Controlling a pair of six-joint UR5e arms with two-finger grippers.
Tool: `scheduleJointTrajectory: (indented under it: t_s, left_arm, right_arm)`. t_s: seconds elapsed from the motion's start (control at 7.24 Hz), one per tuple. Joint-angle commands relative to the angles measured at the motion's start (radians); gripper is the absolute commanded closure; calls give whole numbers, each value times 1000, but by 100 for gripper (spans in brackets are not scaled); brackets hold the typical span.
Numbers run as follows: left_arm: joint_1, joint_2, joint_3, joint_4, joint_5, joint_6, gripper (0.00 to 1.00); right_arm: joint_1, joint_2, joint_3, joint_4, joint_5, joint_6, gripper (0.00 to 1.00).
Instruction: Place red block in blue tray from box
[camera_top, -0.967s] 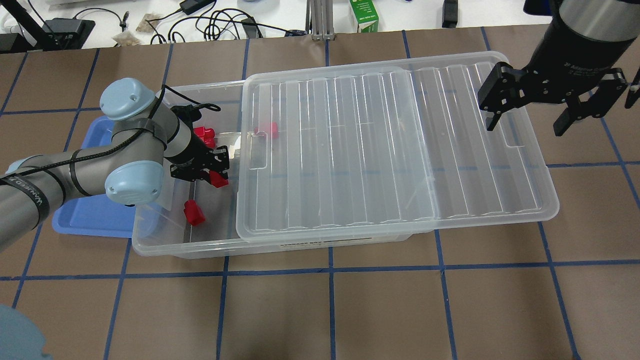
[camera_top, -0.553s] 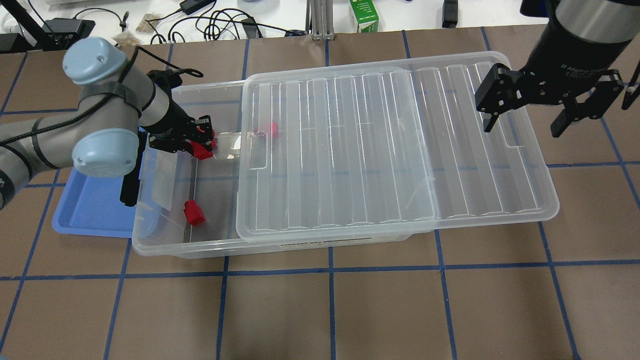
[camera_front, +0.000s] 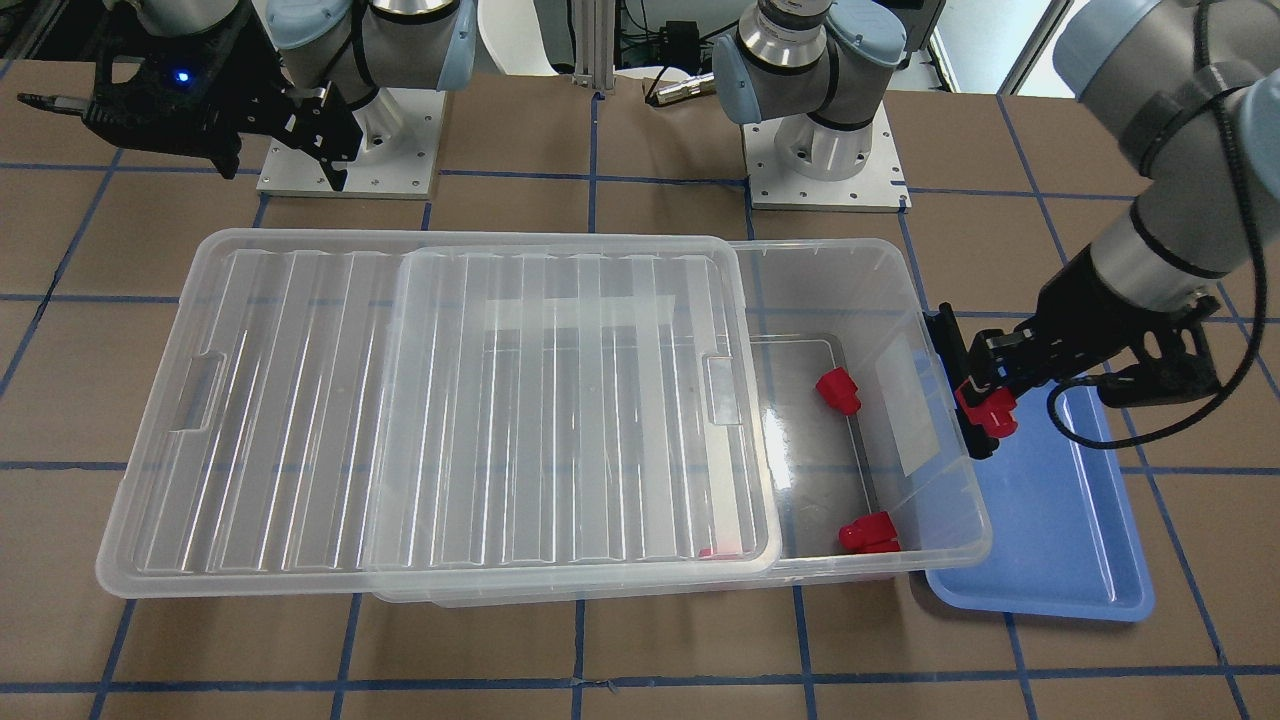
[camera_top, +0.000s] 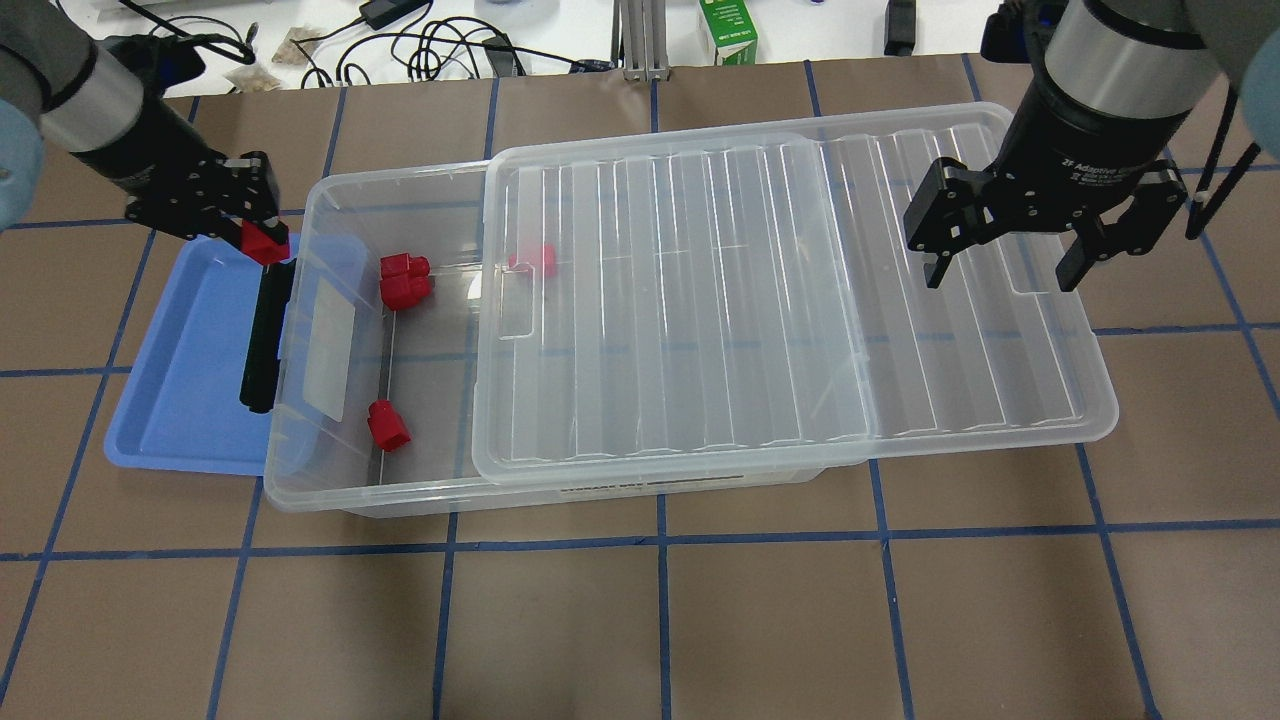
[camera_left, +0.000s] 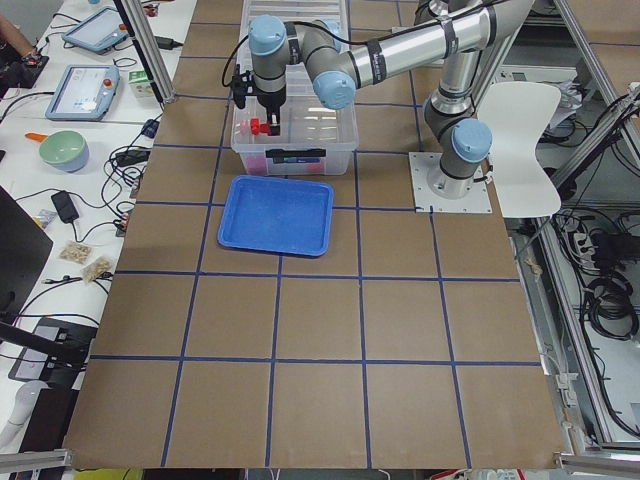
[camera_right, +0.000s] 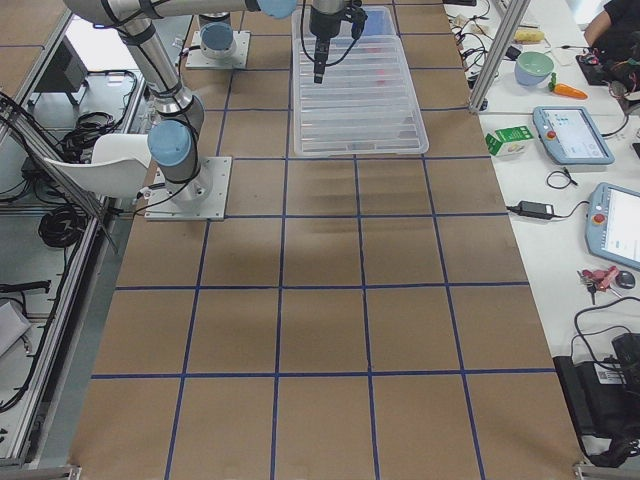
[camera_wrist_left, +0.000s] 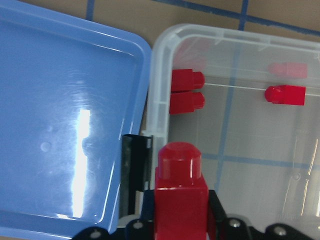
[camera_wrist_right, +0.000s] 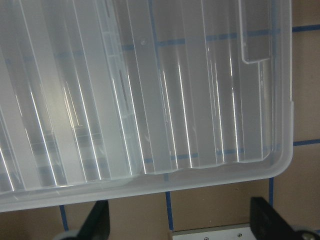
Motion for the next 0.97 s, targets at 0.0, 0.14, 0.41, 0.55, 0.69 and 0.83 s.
scheduleJointTrajectory:
  t_s: [0.0,0.14,0.41,0.55,0.69,0.83]
  left_arm:
    - [162,-20,3,-41,-1,218,100]
    - [197,-66,-19,-25,-5,310,100]
    - [203,-181,-145,217,2,332,100]
    - [209,-207,-193,301,4,352,100]
    - [211,-227,-198,325,5,365,100]
    - [211,-242,-210,325,5,362,100]
  right_arm:
    - [-27,2,1,-85,-3,-51,0]
    - [-77,3,1,-85,-3,-67,0]
    - [-192,35,1,-85,14,-267,0]
    - [-239,45,1,-87,14,-289,0]
    - [-282,54,2,-93,13,-338,0]
    - [-315,72,2,-140,11,-433,0]
